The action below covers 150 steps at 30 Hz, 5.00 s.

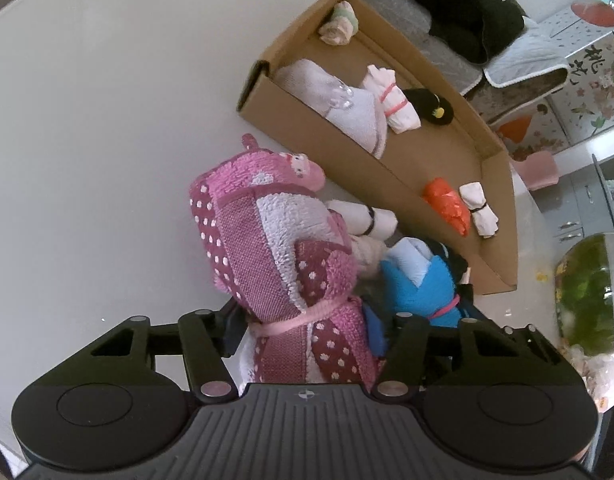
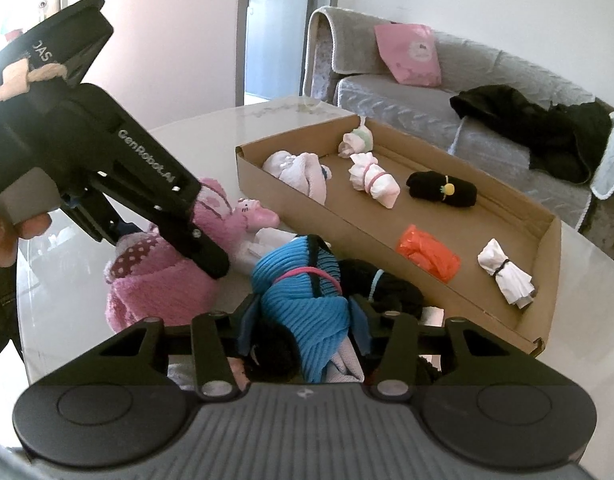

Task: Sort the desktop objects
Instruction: 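Grasp the pink towel bundle with the left gripper while the right grasps the blue sock bundle, then carry the pink bundle over the tray while the right carries the blue bundle there, then lower both bundles into the tray and open both grippers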

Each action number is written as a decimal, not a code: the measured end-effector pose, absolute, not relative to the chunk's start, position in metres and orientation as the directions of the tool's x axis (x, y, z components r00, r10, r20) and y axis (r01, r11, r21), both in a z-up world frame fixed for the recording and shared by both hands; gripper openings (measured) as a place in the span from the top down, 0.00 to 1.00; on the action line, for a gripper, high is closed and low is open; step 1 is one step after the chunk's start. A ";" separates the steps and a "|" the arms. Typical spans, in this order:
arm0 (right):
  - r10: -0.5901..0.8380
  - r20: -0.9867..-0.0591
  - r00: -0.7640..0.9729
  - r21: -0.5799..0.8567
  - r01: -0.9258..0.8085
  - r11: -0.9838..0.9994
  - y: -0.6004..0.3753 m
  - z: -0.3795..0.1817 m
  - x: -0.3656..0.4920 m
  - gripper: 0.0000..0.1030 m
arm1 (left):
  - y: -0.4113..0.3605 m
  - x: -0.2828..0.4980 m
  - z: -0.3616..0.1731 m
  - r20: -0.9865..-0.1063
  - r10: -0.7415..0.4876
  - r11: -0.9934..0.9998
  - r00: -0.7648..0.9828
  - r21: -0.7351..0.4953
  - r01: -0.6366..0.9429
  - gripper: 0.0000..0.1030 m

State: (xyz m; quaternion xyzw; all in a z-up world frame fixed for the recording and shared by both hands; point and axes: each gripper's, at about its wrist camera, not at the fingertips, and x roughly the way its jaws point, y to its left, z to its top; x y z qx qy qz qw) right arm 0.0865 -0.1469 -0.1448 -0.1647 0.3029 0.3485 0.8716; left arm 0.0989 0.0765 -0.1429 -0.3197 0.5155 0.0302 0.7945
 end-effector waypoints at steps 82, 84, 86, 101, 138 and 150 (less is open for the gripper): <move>0.438 -0.576 0.690 0.278 -0.339 0.899 -0.227 -0.079 0.227 0.59 | 0.032 0.262 -0.048 -0.674 -0.044 0.996 0.738 0.025 0.081 0.38; 0.433 -0.585 0.686 0.269 -0.340 0.901 -0.225 -0.081 0.231 0.59 | 0.035 0.269 -0.052 -0.676 -0.048 0.997 0.735 0.015 0.079 0.38; 0.426 -0.598 0.679 0.260 -0.338 0.904 -0.223 -0.085 0.236 0.59 | 0.037 0.275 -0.057 -0.679 -0.050 0.997 0.733 0.007 0.075 0.38; 0.397 -0.655 0.643 0.235 -0.326 0.916 -0.216 -0.108 0.253 0.59 | 0.045 0.302 -0.087 -0.685 -0.051 0.998 0.727 -0.010 0.061 0.38; 0.365 -0.603 0.709 0.143 -0.355 0.924 -0.205 -0.090 0.227 0.39 | 0.050 0.257 -0.085 -0.691 0.038 0.997 0.722 0.079 0.024 0.06; 0.420 -0.505 0.754 0.185 -0.380 0.906 -0.207 -0.073 0.094 0.27 | 0.060 0.136 -0.053 -0.634 0.038 0.995 0.773 0.097 0.030 0.00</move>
